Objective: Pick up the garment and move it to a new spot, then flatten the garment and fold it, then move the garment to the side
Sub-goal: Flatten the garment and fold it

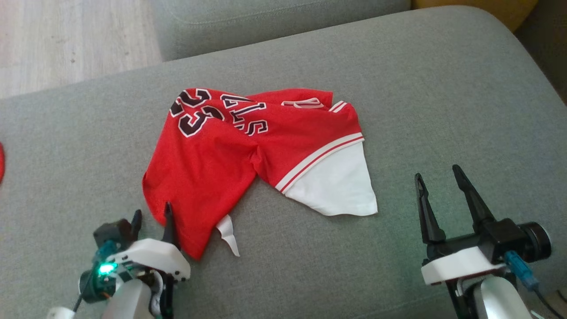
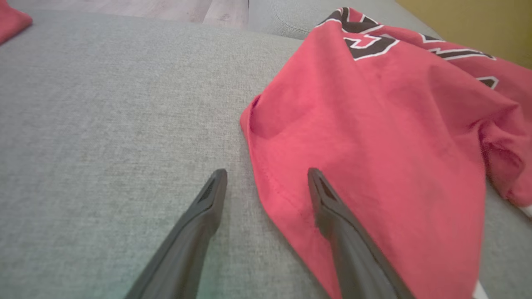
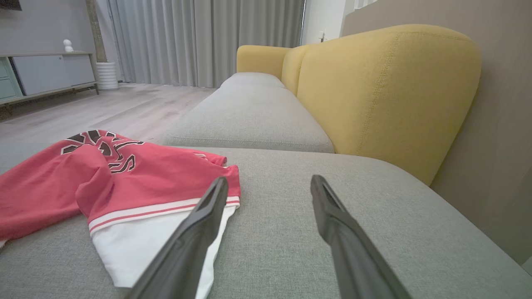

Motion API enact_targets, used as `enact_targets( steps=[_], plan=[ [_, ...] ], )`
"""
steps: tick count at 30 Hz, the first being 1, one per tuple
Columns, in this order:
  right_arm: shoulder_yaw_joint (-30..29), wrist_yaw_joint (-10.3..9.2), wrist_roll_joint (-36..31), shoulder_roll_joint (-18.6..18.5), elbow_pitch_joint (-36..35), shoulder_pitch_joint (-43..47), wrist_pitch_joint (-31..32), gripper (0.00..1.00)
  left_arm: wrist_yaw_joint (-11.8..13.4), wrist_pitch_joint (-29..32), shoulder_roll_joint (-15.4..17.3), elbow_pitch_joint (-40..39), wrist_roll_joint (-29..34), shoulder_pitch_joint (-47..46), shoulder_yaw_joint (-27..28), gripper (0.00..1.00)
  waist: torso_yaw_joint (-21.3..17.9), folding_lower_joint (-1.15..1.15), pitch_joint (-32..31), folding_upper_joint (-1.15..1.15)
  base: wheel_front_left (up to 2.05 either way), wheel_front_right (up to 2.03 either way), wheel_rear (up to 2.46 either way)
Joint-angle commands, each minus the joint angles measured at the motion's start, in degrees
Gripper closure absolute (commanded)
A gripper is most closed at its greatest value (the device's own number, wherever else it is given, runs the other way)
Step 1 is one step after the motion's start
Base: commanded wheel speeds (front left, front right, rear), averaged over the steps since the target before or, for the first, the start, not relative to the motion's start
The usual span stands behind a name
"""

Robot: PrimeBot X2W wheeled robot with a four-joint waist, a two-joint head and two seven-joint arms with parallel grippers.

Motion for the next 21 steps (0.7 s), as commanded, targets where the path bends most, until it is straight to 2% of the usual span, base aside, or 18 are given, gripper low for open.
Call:
enact_targets(
  steps=[1,4,6,9,11,12,15,21],
  plan=[
    [1.4,0.44,0.5,-0.2,-2.1,-2.4,-0.6,0.0,0.0,-1.1,1.6,-0.2,-0.4,-3.0,2.0,0.0,-0.1,-0.01,0.6,0.0,0.0,0.0,0.0],
    [1.4,0.44,0.5,-0.2,-2.1,-2.6,-0.6,0.0,-0.3,-1.2,1.8,1.1,-0.4,-3.9,1.9,0.0,-0.2,-0.01,0.9,0.0,0.0,0.0,0.0],
    [1.4,0.44,0.6,-0.2,-2.0,-2.8,-0.6,0.0,-0.6,-1.4,1.9,2.2,-0.5,-4.7,1.7,0.31,-0.2,-0.01,1.3,0.0,0.0,0.0,0.0],
    [1.5,0.44,0.6,-0.2,-2.0,-3.1,-0.6,0.0,-1.1,-1.6,1.9,3.7,-0.6,-5.5,1.4,0.51,-0.2,-0.01,1.7,0.0,0.0,0.0,0.0],
    [1.5,0.44,0.7,-0.2,-2.0,-3.2,-0.6,0.0,-1.2,-1.9,2.0,4.6,-0.6,-6.0,1.3,0.58,-0.2,-0.01,1.9,0.0,0.0,0.0,0.0],
    [1.5,0.44,0.7,-0.2,-2.0,-3.3,-0.6,0.0,-1.2,-2.1,2.0,5.0,-0.6,-6.2,1.2,0.67,-0.1,-0.01,2.0,0.0,0.0,0.0,0.0],
    [1.4,0.44,0.7,-0.2,-1.8,-3.5,-0.6,0.0,-1.4,-2.5,2.1,5.9,-0.7,-6.9,1.0,1.0,0.0,-0.01,2.2,0.0,0.0,0.0,0.0],
    [1.5,0.44,1.0,-0.2,-1.7,-3.6,-0.6,0.0,-2.3,-3.0,2.3,7.0,-1.1,-7.7,0.7,1.0,0.0,-0.01,2.2,0.0,0.0,0.0,0.0]
  ],
)
